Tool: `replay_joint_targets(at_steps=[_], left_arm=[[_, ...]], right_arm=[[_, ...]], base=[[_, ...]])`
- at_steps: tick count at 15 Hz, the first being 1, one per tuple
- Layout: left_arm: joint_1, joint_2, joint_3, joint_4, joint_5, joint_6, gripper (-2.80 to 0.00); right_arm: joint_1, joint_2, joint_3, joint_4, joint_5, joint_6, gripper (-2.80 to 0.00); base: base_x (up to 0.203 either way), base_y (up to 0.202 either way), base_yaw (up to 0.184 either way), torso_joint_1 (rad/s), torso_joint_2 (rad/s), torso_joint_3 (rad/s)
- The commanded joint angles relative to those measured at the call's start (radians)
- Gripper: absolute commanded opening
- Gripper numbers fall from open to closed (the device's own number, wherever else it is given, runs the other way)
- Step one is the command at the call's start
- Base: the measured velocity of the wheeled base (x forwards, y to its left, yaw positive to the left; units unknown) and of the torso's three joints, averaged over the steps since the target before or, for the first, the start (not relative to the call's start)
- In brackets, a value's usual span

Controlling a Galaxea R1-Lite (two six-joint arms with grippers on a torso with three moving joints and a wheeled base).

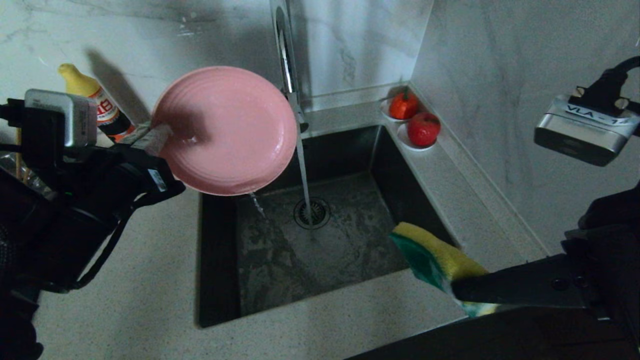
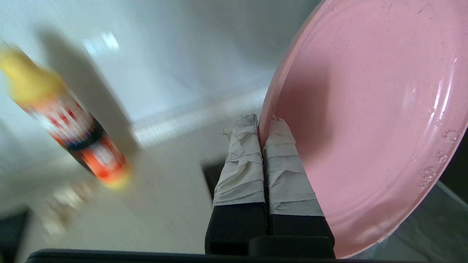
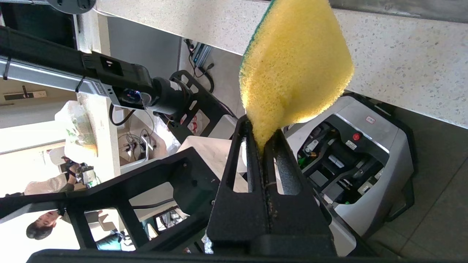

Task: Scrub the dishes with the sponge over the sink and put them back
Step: Rinse the plate, then place the plate on the table

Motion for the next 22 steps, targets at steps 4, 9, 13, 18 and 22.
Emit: replay_joint_targets(at_steps=[4,9,13,18,22], left_arm=[[-0.001,-0.030,0.015,-0.115,-0.001,0.055,-2.80],[-0.003,-0.085,0.042,-0.119,-0.006,0.066,-2.80],[-0.002,-0.038,0.068,0.052,0.148,0.047,-2.80],[0.019,-0.161,-0.102,0.840,0.246,-0.202,-2.80],[0.059,-0.274,-0.448,1.562,0.114,-0.597,-2.80]], right_arm=[[0.001,0.012,-0.004,0.003,0.003,0.003,-2.80],[-0.001,0.008,-0.002,0.004,0.004,0.003,-2.80],[-0.022,-0.007,0.003,0.008,0.003,0.003,-2.80],[-0.029,-0.057,0.060,0.006,-0.006,0.001,-2.80],[-0.053,-0.092,0.114,0.003,-0.010,-0.009,-2.80]], base=[[0.000,0.000,0.000,0.000,0.00,0.000],[0.000,0.000,0.000,0.000,0.00,0.000],[0.000,0.000,0.000,0.000,0.00,0.000],[0.000,0.000,0.000,0.000,0.00,0.000],[0.000,0.000,0.000,0.000,0.00,0.000]])
